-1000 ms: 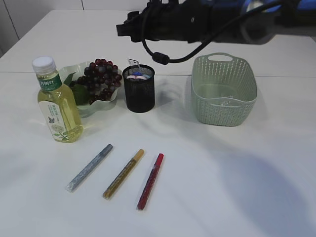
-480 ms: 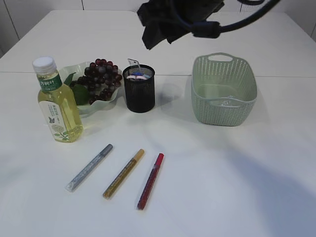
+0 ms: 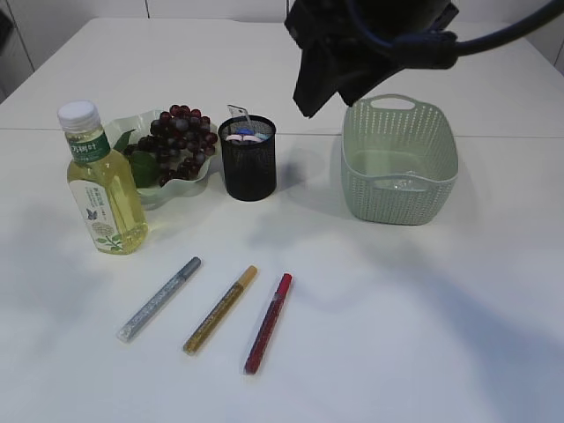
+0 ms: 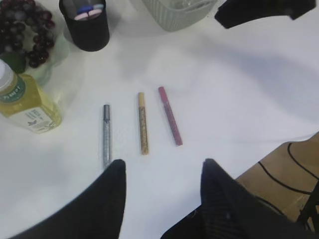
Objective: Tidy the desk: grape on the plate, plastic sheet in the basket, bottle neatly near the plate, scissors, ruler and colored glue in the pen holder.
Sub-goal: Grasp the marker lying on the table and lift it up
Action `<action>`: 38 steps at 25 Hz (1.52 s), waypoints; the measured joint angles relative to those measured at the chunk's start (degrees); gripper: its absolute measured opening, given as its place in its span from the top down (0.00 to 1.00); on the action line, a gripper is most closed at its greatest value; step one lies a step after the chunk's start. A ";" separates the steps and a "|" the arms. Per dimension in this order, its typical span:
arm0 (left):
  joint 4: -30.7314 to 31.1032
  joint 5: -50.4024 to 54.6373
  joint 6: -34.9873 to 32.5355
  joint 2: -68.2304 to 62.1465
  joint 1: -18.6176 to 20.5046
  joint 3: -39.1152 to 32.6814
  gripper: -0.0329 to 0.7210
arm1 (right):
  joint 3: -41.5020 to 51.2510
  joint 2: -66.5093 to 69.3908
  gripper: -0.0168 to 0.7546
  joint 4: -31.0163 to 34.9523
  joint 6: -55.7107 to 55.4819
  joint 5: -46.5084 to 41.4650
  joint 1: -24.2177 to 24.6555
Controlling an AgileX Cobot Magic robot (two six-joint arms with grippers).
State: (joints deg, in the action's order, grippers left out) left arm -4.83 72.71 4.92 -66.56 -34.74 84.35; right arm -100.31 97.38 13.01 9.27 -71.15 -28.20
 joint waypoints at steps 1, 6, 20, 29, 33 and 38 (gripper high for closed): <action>0.27 0.00 0.00 -1.69 0.00 0.00 0.48 | 0.00 0.00 0.44 0.00 -0.70 -0.12 0.00; 3.42 -0.19 1.65 -10.70 0.00 0.00 0.48 | 0.00 -0.12 0.44 -0.09 -3.90 -0.12 0.00; 10.45 -1.59 3.54 -32.04 2.43 0.00 0.51 | 17.36 -13.00 0.44 -0.09 -5.31 -0.12 0.00; 9.93 -2.44 -3.87 -41.86 5.87 0.00 0.63 | 23.86 -20.35 0.44 -0.09 -5.31 -0.21 0.00; 9.47 -3.96 -5.80 -45.28 5.87 0.00 0.63 | 23.86 -20.62 0.44 -0.09 -5.68 -0.21 0.00; 8.59 -7.65 -7.13 -48.88 5.87 0.00 0.62 | 23.86 -20.62 0.44 -0.09 -6.06 -0.21 0.00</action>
State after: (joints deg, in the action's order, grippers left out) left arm 3.77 65.06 -2.22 -115.43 -28.87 84.35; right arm -76.45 76.76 12.92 3.21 -71.36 -28.20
